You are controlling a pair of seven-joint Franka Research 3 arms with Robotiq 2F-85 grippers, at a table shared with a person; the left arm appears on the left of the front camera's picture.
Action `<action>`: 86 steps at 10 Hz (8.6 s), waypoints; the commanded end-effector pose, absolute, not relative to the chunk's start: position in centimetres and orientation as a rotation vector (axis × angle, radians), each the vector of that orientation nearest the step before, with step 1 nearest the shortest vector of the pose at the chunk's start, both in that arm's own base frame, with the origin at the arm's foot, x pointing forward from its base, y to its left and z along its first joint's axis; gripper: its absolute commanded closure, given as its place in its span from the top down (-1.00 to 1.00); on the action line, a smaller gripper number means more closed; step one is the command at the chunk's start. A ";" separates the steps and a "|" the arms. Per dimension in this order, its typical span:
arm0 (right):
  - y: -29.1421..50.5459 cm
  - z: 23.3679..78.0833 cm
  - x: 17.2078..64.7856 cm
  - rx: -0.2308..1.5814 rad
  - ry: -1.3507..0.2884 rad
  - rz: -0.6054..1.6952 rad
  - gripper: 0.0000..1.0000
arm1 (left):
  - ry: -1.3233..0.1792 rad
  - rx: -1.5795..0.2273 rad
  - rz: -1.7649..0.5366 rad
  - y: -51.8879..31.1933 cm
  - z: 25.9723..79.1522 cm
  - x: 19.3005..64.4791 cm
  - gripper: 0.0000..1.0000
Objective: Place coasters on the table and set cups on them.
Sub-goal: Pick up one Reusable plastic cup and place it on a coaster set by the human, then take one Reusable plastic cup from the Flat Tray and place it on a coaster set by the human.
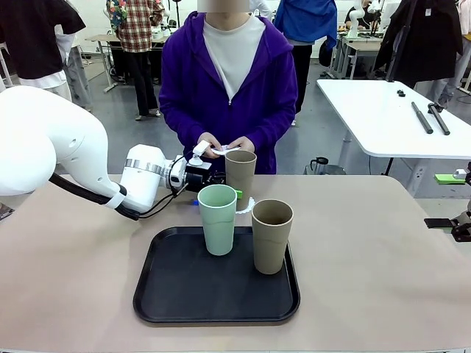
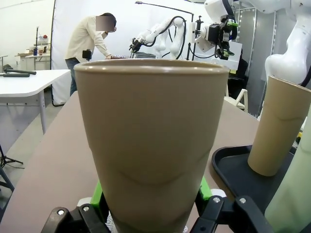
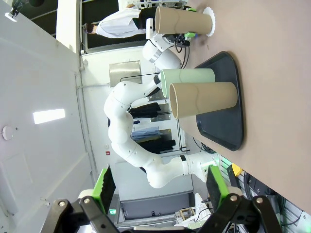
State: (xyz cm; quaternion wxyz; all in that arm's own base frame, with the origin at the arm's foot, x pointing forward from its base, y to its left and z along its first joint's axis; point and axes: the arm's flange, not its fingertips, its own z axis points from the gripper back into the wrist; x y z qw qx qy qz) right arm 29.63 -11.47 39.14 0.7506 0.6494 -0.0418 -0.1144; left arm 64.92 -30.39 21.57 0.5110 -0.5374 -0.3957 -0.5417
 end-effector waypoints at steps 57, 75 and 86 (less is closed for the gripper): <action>-11.5 39.2 29.7 1.419 -0.084 -0.262 1.00 | -0.173 -0.279 -1.069 -21.9 50.4 53.6 1.00; -11.5 39.2 29.7 1.419 -0.084 -0.262 1.00 | -0.040 -0.111 -0.450 -0.7 46.1 39.5 1.00; -11.5 39.2 29.7 1.419 -0.084 -0.262 1.00 | -0.215 -1.237 -0.261 16.0 39.9 37.5 1.00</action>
